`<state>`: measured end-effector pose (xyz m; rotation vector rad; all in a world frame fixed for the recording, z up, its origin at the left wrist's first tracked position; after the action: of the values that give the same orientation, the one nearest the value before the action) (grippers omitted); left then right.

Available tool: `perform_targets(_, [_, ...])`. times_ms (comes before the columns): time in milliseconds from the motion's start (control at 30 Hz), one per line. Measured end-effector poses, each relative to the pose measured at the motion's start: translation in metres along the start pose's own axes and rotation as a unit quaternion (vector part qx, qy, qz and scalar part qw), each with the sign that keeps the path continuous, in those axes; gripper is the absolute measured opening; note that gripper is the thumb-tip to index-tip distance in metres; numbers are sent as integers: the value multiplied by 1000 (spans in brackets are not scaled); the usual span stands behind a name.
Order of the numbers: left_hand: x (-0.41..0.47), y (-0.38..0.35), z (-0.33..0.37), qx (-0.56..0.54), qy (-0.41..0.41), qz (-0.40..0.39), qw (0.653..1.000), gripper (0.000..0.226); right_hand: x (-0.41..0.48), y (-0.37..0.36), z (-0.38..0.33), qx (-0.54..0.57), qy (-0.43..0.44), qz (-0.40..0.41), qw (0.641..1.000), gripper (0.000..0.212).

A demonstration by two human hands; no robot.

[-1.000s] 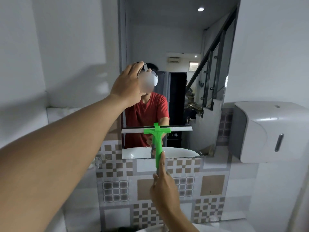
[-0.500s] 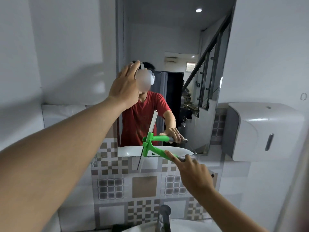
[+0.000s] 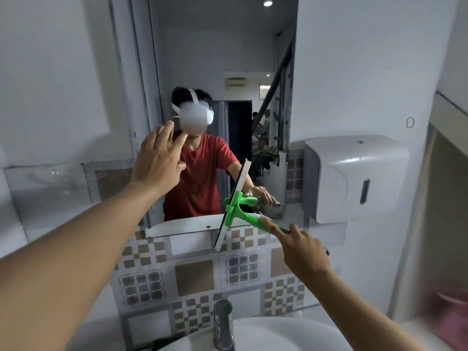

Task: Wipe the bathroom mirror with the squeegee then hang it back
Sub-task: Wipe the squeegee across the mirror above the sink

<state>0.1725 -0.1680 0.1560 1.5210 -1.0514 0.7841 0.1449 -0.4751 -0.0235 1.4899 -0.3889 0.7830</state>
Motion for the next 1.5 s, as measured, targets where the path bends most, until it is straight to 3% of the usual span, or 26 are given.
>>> perform_targets(167, [-4,-2,16,0,-28,1,1000,77,-14,-18,1,39,-53,-17,998,88])
perform_targets(333, [-7,-15,37,-2,-39,-20,999,89,-36,-47,-11,118,-168,-50,977,84])
perform_targets(467, [-12,-23,43,6,-29,-24,999,95,-52,-64,-34,170,-202,-49,963,97])
perform_targets(600, [-13,-26,40,1,-30,-26,999,94,-61,-71,-47,195,-239,-62,949,96])
perform_targets(867, [-18,-25,44,-7,-58,-30,998,88,-77,-83,-66,239,-282,-64,927,102])
perform_targets(1167, [-27,-31,44,-11,-60,-43,997,96,-80,-81,-73,265,-301,-88,912,105])
perform_targets(1500, [-28,-33,45,-9,-49,-66,997,96,-105,-71,-68,287,-327,-125,892,99])
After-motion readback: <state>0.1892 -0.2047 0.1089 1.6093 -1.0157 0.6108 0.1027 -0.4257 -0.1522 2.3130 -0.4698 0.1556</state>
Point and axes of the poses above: each hand's wrist, its own x-axis towards the middle knuckle, its own y-axis out of the back of the hand, z = x × y, the point moved 3 cm from there along x, towards the middle knuckle, and after that the axes turned 11 degrees about z, right-handed, at the moved point
